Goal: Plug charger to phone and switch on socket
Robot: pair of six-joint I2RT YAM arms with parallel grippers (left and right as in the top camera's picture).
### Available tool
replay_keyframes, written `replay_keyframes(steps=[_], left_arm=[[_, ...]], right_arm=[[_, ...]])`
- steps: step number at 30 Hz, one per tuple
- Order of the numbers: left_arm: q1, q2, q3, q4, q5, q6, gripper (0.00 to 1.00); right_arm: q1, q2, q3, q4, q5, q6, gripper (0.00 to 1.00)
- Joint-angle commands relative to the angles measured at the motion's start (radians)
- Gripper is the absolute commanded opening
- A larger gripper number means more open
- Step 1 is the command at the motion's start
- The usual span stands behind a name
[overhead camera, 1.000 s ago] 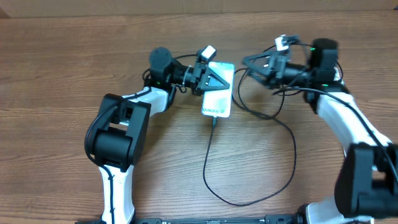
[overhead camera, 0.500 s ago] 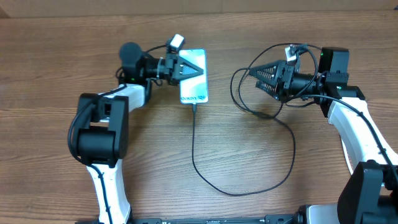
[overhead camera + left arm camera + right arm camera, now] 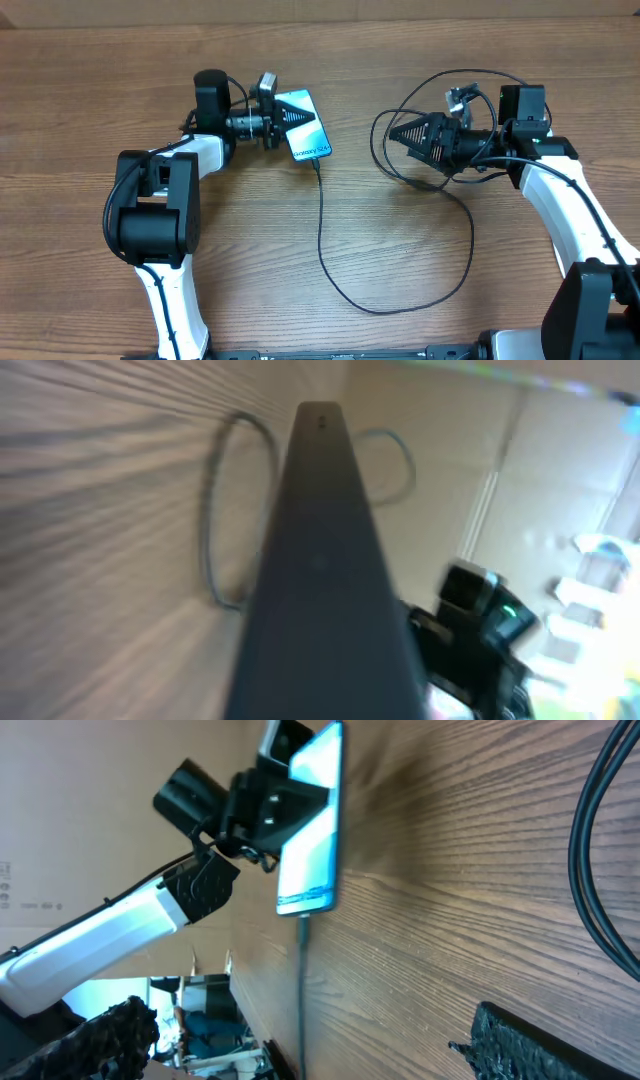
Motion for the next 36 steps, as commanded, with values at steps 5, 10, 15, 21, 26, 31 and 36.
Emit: replay_keyframes(steps=[5, 10, 15, 21, 26, 31, 36], left_arm=[[-0.075, -0.012, 0.015, -0.26, -0.245, 0.364, 0.04], [-0.105, -0.012, 0.056, -0.396, -0.331, 0.481, 0.04], [-0.126, -0.012, 0.121, -0.567, -0.431, 0.62, 0.04], [-0.143, -0.012, 0.19, -0.732, -0.578, 0.727, 0.1], [-0.143, -0.012, 0.19, -0.77, -0.636, 0.742, 0.3], [-0.144, -0.012, 0.19, -0.79, -0.66, 0.752, 0.49], [-0.144, -0.012, 0.19, -0.823, -0.713, 0.752, 0.63]], right_arm=[[0.008, -0.018, 0.018, 0.002, 0.043, -0.02, 1.0], [0.008, -0.018, 0.018, 0.002, 0.047, -0.021, 1.0], [0.008, -0.018, 0.018, 0.002, 0.058, -0.02, 0.99], [0.008, -0.018, 0.018, 0.002, 0.058, -0.02, 0.99], [0.008, -0.018, 0.018, 0.002, 0.058, -0.02, 1.0], [0.008, -0.018, 0.018, 0.002, 0.058, -0.02, 1.0], [0.008, -0.018, 0.018, 0.002, 0.058, -0.02, 0.99]])
